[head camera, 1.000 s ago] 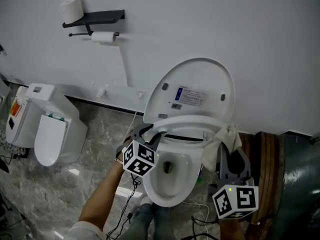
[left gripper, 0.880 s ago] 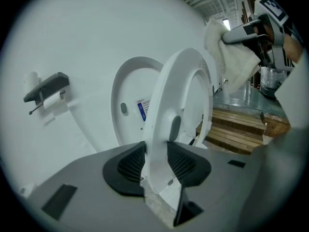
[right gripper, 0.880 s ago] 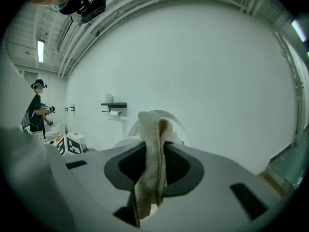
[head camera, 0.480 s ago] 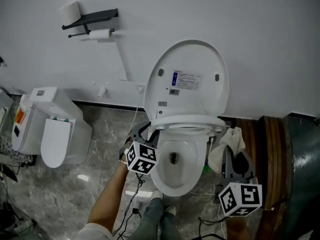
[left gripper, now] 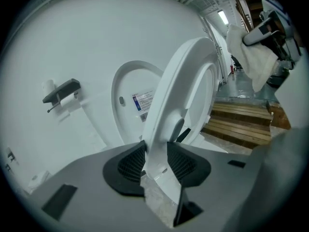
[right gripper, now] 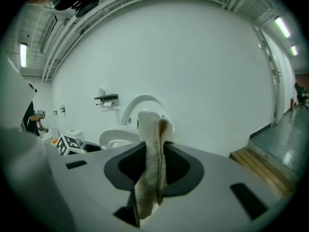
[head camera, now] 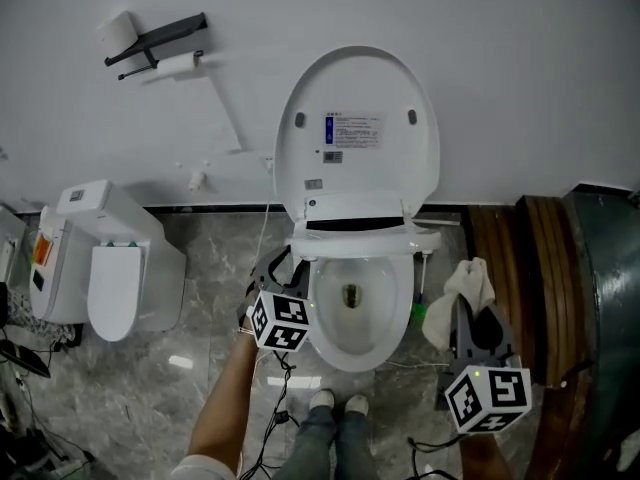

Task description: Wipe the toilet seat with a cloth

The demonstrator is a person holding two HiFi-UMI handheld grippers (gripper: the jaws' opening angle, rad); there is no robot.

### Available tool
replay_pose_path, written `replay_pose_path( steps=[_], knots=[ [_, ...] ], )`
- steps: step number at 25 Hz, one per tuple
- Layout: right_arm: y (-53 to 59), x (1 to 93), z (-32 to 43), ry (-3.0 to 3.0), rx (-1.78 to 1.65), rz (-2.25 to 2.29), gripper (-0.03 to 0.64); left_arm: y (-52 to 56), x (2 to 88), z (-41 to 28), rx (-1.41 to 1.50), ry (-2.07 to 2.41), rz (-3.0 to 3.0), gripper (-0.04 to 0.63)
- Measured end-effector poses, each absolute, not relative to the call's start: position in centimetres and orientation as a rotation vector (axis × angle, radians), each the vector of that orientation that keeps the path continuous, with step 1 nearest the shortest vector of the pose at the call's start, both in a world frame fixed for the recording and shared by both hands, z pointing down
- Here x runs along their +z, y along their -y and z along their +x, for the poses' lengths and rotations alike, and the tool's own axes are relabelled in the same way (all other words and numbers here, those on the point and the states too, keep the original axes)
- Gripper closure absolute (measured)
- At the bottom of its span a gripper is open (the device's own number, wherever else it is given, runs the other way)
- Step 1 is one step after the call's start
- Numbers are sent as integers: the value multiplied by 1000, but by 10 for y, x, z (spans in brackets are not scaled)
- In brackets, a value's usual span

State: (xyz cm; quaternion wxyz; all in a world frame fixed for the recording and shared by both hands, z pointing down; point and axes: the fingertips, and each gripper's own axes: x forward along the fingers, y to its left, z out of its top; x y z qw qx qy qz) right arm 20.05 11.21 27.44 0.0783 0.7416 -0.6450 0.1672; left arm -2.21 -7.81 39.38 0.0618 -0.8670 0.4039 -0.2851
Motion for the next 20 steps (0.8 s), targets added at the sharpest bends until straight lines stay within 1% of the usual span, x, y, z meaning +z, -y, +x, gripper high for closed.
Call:
replay_pose_path(
  steps=[4,10,16,20],
  knots=[
    [-128,285,190,1893,523,2260,529,63,403,-26,-828,-1184,-2627,436],
    [-159,301,172,1846,564,2248,528,33,426,-35,-871,-1122,-2630,436],
    [-186,314,175,1830,576,2258,528,17,442,-38,-859,-1179,-2623,436],
    [-212,341,171,1813,632,2244,528,7,455,-43,-840,-1205,-2606,437]
  ],
)
